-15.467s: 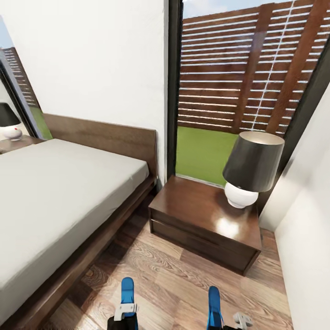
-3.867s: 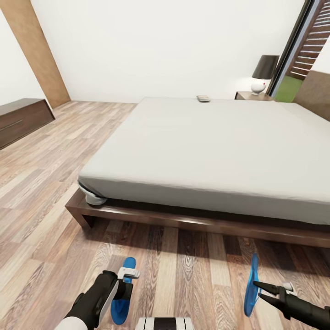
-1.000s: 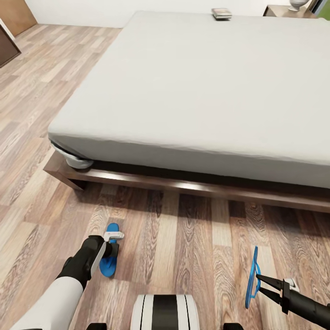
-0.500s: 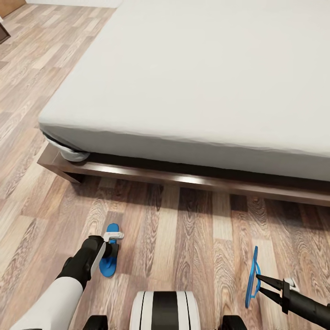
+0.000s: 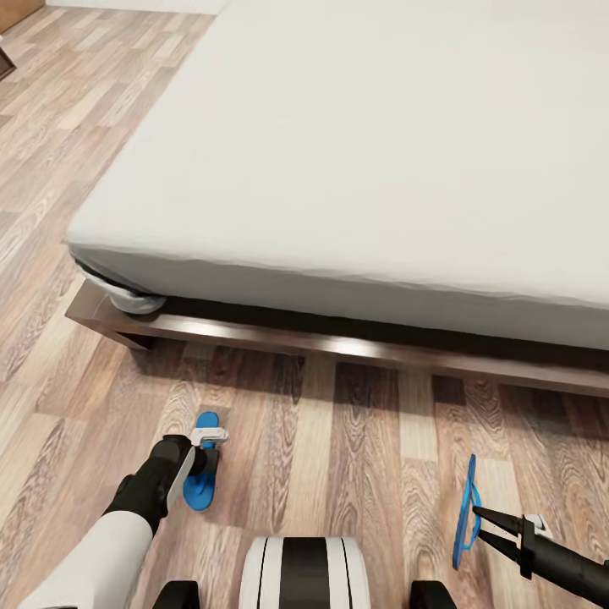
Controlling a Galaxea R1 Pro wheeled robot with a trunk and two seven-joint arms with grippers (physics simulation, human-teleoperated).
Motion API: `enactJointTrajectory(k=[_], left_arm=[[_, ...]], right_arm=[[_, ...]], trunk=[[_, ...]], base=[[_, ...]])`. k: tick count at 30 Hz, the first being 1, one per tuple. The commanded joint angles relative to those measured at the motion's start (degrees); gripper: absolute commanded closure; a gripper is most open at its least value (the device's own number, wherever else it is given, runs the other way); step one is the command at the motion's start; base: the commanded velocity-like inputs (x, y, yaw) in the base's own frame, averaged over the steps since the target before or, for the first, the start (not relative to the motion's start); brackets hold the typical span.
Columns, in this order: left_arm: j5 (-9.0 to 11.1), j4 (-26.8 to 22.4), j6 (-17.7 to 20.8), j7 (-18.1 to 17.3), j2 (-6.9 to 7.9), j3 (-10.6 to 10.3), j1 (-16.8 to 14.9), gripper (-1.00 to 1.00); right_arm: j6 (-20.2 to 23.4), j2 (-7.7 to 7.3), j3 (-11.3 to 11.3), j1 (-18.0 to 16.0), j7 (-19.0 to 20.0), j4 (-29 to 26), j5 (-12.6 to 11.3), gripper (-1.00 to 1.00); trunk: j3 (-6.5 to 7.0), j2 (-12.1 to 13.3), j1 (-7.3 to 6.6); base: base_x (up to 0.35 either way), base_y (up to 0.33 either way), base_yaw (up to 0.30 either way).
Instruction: In the bedroom, move the book from the bed onto either nightstand, and place the two sandals side by side next to the bed.
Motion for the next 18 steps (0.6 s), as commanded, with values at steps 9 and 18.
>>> enactJointTrajectory(k=[9, 18], left_arm=[[-0.6, -0.1, 0.2, -0.3, 0.01, 0.1, 0.0, 1.0], [-0.5, -0.1, 0.2, -0.3, 0.08, 0.1, 0.0, 1.0]], right_arm=[[0.6, 0.02, 0.2, 0.0, 0.2, 0.0, -0.3, 1.0], [0.6, 0.14, 0.2, 0.0, 0.1, 0.0, -0.3, 1.0]], trunk=[[-0.03, 0.0, 0.02], [-0.03, 0.0, 0.02]], base=[[0.192, 0.22, 0.0], [0.006, 0.271, 0.0]])
